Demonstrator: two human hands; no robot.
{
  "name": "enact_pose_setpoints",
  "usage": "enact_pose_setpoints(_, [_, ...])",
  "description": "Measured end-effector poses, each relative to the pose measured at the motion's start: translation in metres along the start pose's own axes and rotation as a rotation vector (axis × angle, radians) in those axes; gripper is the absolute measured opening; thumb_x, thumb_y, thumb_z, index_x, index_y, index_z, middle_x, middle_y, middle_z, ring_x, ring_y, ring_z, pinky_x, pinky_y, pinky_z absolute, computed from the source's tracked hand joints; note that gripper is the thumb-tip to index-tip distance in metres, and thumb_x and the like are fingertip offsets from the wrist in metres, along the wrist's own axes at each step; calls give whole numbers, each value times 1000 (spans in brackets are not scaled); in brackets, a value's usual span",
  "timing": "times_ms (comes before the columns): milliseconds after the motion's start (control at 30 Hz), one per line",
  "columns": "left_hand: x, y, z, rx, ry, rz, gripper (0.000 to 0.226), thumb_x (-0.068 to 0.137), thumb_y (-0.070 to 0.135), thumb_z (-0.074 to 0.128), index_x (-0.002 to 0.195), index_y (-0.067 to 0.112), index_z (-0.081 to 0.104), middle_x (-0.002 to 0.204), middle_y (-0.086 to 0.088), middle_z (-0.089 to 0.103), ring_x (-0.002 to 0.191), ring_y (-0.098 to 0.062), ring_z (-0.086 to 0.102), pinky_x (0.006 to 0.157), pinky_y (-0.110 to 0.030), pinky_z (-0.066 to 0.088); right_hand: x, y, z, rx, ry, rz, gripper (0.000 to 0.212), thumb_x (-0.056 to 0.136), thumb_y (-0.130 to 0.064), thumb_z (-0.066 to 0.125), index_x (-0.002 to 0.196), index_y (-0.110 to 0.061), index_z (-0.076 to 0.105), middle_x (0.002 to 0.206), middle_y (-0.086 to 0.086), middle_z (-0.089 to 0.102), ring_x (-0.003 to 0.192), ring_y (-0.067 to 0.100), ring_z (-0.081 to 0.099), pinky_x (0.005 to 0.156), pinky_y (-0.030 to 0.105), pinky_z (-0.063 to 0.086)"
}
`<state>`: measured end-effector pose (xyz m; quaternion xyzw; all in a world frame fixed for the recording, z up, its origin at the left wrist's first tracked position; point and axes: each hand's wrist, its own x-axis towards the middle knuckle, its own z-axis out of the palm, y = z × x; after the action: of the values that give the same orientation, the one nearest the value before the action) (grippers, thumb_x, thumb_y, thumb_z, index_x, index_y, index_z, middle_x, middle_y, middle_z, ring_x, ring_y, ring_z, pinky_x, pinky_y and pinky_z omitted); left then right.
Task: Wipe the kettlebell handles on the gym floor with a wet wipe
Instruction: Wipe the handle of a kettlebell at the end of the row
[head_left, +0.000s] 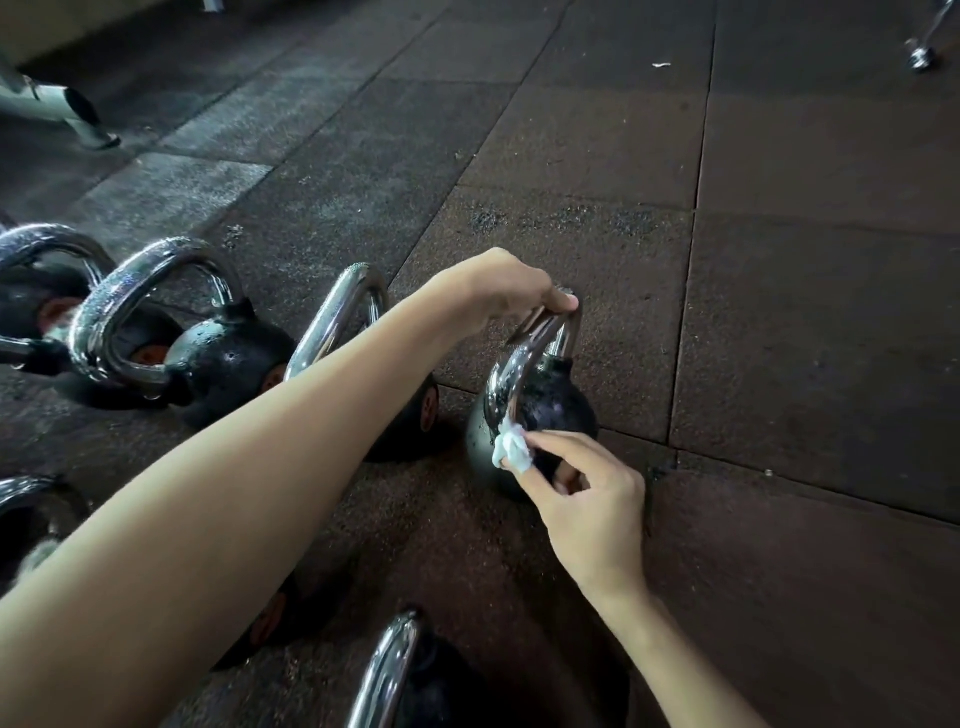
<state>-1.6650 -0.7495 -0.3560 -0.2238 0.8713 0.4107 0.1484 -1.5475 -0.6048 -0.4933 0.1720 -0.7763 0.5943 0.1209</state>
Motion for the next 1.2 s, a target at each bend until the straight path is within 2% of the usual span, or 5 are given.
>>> enact_pose_setpoints(367, [-1,-10,1,-19,33,-5,64,82,49,84,126,6,66,122,-5,67,101,-20,55,85,-29,38,-2,5,0,-39,29,-24,20,82,-11,87,100,-18,80,96,-14,75,56,14,56,54,22,48])
enact_pose_setpoints(633, [-40,-52,2,-58,1,15,52,73,56,87,101,13,80,105,2,73,98,-14,65,67,-20,38,16,-24,-43,280,120,232,32,78,-10,88,102,-28,76,83,-11,76,59,1,48,59,19,44])
enact_pose_setpoints(867, [-80,-55,-7,-145,168,254,38,86,67,70,97,34,84,54,9,51,37,-3,36,54,-18,35,50,-35,-47,197,51,186,22,77,-23,90,89,-39,79,80,-13,77,61,11,47,58,37,46])
enact_pose_setpoints(1067, [-103,-57,-32,-239,-213,243,35,87,49,70,107,23,83,97,8,81,68,-8,40,57,-17,31,78,-62,-42,175,-26,33,17,78,-29,89,90,-37,80,72,-7,75,53,9,41,49,27,36])
enact_pose_setpoints(1200, [-96,-69,-33,-484,-291,179,49,76,62,64,102,25,83,116,4,78,59,-2,36,59,-21,24,97,-74,-39,197,-113,-23,16,76,-28,91,86,-35,81,61,-5,69,49,8,38,45,24,29])
